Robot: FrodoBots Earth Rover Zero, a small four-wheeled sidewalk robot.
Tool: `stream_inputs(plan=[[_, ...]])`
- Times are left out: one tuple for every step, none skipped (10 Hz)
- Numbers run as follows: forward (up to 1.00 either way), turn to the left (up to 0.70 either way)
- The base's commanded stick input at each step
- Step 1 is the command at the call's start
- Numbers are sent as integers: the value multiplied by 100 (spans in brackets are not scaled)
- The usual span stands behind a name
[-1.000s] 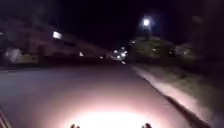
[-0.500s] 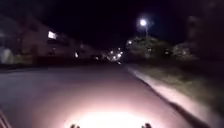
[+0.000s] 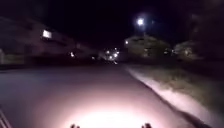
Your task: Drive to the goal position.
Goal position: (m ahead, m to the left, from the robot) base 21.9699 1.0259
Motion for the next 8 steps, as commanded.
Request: stream_inputs(plan=[[70, -29], [70, -35], [70, -30], [70, -1], [70, -10], [70, -19], [70, -29], [70, -35]])
